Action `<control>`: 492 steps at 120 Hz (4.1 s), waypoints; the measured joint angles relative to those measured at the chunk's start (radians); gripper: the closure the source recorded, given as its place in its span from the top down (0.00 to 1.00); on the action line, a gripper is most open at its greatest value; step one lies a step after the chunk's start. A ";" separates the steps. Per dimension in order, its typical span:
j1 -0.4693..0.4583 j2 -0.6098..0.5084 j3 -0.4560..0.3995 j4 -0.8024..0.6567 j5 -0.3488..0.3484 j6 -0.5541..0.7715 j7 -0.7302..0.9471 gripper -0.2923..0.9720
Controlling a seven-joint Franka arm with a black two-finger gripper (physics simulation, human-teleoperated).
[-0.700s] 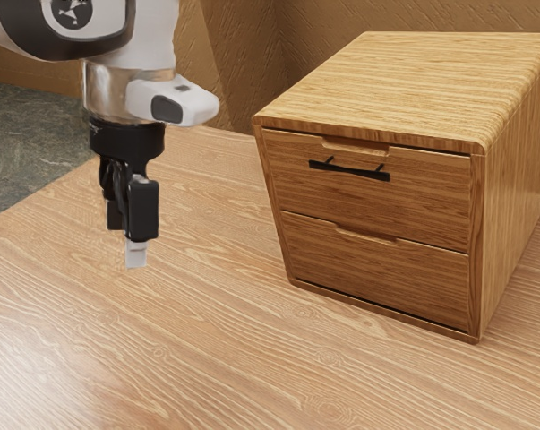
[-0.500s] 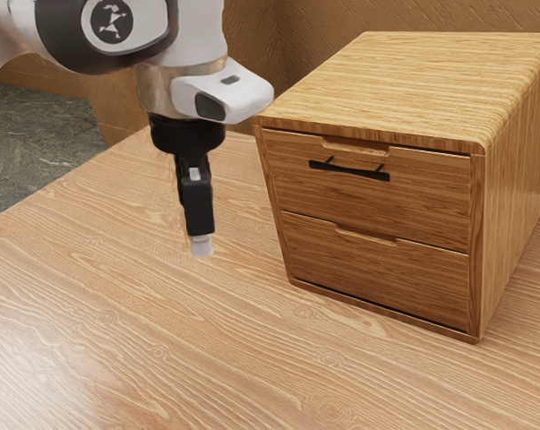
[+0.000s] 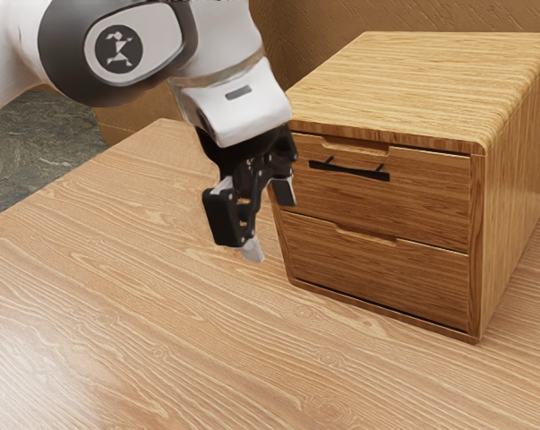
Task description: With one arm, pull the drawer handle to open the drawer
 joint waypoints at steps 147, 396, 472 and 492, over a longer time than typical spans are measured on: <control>0.104 0.101 0.047 0.049 0.010 0.275 0.528 0.39; 0.073 -0.149 0.051 -0.298 -0.041 0.369 0.540 0.16; 0.093 -0.162 0.049 -0.335 -0.085 0.378 0.495 0.26; 0.083 -0.163 0.048 -0.336 -0.089 0.380 0.484 0.19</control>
